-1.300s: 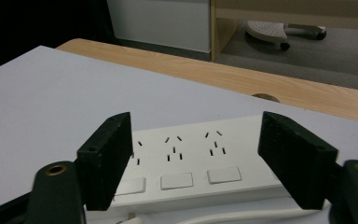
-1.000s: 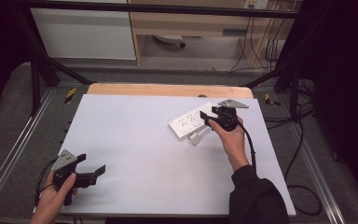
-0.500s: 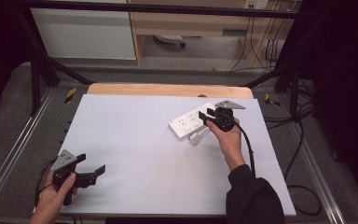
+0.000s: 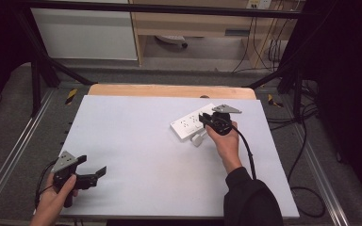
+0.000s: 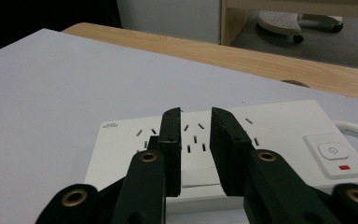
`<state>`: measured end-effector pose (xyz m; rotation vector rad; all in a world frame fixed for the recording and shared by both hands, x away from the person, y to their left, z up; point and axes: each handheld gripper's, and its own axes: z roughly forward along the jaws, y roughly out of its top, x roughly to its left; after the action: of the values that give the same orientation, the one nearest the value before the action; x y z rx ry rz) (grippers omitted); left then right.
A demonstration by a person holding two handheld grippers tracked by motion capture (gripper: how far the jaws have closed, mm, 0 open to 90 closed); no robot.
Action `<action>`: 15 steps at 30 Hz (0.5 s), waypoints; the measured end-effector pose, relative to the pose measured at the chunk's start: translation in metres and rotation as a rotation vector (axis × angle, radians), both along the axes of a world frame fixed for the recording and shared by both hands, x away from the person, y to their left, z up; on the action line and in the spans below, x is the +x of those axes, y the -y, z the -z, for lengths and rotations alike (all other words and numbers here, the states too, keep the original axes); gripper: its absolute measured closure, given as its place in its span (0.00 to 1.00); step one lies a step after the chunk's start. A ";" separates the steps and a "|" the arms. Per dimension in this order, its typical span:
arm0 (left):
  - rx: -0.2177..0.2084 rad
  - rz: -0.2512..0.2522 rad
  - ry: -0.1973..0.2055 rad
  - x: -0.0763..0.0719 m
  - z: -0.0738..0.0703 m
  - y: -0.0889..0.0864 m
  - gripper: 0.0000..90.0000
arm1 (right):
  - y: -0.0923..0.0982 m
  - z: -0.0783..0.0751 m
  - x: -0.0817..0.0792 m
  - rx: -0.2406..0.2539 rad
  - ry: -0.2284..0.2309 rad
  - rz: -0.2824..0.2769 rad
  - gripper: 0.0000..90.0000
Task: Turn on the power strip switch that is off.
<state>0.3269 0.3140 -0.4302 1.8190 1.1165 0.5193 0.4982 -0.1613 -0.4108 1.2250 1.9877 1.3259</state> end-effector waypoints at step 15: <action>0.002 -0.001 0.001 0.000 0.000 0.000 0.07 | -0.009 0.010 -0.002 -0.007 0.002 -0.027 0.94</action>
<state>0.3270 0.3142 -0.4305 1.8194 1.1169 0.5219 0.4963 -0.1522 -0.4204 1.1966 2.0124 1.3323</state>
